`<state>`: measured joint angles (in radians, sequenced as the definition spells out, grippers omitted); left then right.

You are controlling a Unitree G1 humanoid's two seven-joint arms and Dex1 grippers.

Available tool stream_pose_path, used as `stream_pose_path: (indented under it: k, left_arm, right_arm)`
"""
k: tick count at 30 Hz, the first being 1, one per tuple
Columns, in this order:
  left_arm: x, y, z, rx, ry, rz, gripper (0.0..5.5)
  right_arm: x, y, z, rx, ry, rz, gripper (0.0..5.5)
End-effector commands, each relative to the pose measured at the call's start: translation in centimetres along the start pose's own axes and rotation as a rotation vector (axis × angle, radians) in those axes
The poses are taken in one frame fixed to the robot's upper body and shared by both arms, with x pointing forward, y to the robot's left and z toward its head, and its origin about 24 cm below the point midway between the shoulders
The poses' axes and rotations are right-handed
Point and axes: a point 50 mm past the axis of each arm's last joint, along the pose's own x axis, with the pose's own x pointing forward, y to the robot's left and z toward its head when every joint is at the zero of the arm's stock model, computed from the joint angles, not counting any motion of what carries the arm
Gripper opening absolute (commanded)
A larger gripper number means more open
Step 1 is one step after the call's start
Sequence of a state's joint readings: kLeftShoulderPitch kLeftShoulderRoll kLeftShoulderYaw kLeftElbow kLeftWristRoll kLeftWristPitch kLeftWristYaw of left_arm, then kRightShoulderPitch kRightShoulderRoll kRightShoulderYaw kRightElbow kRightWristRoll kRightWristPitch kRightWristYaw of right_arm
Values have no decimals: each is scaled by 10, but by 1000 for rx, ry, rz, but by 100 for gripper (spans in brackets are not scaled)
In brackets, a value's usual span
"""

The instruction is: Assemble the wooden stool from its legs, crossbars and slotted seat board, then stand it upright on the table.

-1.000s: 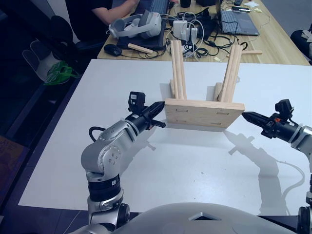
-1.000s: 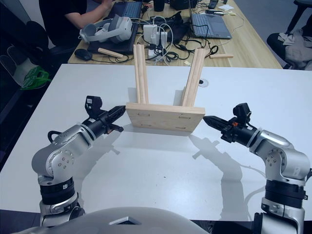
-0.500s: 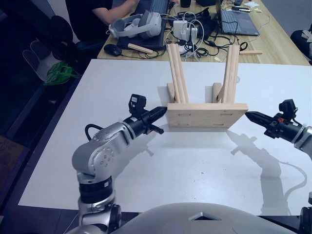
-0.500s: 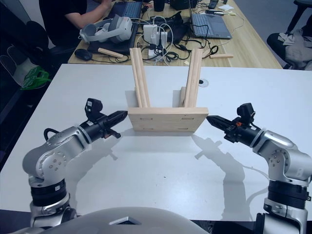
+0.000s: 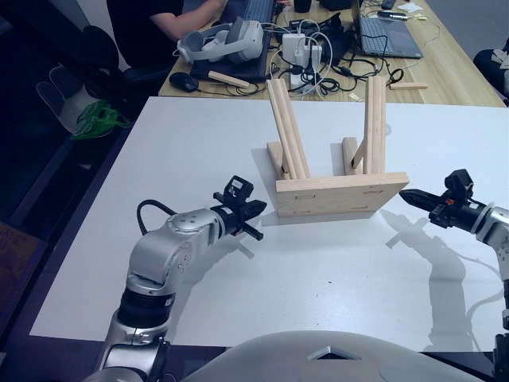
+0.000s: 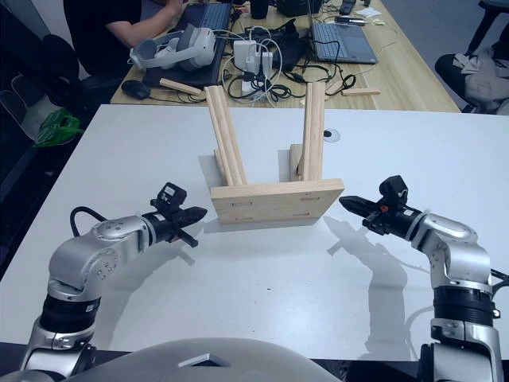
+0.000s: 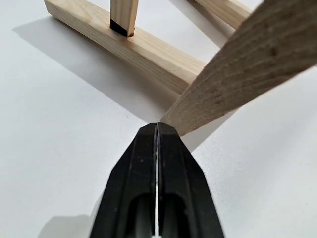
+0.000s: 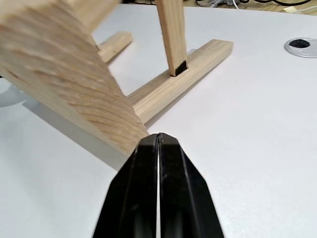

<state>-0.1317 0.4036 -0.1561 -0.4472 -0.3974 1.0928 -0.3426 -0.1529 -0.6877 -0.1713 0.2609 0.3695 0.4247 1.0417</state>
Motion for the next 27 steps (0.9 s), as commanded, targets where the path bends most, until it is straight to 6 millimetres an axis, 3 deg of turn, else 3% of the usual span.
stream_pose_path:
  k: [1, 8, 15, 27]
  left_arm:
    - [14, -5, -10, 5, 62, 33, 3]
    - [25, -11, -17, -2, 86, 31, 3]
    - [27, -15, -17, -14, 78, 28, 3]
    - [28, -18, -17, -45, 61, 23, 3]
  right_arm:
    - [22, -6, -1, -61, 28, -4, 0]
    - [40, -7, -14, -55, 119, 66, 0]
    - [29, -13, -39, -39, 201, 53, 0]
    - [37, -9, -31, -15, 116, 79, 0]
